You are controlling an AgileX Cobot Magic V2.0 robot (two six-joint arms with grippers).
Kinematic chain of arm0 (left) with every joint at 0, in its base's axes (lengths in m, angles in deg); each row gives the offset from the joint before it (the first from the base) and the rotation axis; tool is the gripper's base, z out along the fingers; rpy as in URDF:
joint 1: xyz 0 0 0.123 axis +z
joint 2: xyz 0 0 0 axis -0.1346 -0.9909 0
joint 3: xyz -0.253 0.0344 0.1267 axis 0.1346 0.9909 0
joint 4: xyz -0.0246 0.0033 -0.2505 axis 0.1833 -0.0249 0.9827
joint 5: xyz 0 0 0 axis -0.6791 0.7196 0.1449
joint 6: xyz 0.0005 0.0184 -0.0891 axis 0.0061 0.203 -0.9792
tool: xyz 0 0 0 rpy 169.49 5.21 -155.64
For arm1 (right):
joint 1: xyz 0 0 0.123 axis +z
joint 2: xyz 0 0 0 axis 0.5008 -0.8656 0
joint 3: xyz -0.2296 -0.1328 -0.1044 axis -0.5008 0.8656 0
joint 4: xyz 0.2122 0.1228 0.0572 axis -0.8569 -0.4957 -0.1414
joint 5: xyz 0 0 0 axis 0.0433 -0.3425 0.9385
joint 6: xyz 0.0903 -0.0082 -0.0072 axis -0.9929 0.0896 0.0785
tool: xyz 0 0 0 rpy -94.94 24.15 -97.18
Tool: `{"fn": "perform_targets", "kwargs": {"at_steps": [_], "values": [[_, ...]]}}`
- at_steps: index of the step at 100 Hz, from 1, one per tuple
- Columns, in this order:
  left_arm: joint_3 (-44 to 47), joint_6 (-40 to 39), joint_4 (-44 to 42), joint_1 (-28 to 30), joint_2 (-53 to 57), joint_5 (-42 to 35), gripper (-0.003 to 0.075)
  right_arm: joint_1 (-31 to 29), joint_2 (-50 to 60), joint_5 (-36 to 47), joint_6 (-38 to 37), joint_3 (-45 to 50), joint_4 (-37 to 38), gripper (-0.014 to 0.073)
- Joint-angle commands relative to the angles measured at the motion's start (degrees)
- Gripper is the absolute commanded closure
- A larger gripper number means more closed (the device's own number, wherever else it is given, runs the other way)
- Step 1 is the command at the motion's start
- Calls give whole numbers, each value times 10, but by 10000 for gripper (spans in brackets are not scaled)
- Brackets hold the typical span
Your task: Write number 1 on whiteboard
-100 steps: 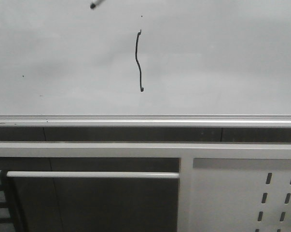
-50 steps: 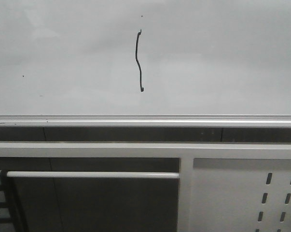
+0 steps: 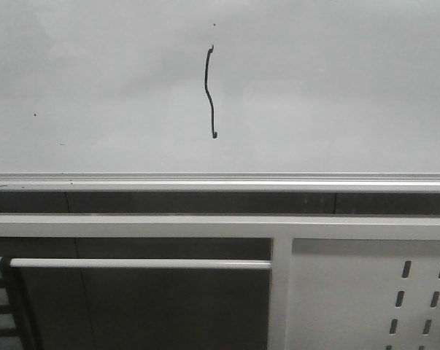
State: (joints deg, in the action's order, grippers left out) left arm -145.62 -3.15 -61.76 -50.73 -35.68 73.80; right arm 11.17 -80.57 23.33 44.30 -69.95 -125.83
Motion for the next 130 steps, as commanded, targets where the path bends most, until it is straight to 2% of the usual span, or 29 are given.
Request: {"fn": "perform_targets", "kwargs": {"at_steps": [1,6,28,54,68,94,118,130], "values": [[-6,0,-4,-3,2,-73,330,-2,-10,7,4,-21,-18,646],[0,0,-13,-3,2,-96,297,-2,-18,4,4,-21,-18,646],[66,0,-83,-3,2,-210,300,-2,-50,3,4,-21,-44,646],[106,0,-106,-3,2,-298,363,-2,-58,0,4,-25,-107,646],[106,0,-107,-3,1,-299,364,-2,-58,0,4,-26,-152,646],[106,-4,-108,-3,1,-283,370,-2,-69,-29,4,-26,-188,645],[106,-12,-112,-3,-11,-234,510,-2,-91,-58,4,-26,-197,645],[106,-20,-113,-3,-17,-233,541,-2,-92,-58,4,-26,-197,645]]}}
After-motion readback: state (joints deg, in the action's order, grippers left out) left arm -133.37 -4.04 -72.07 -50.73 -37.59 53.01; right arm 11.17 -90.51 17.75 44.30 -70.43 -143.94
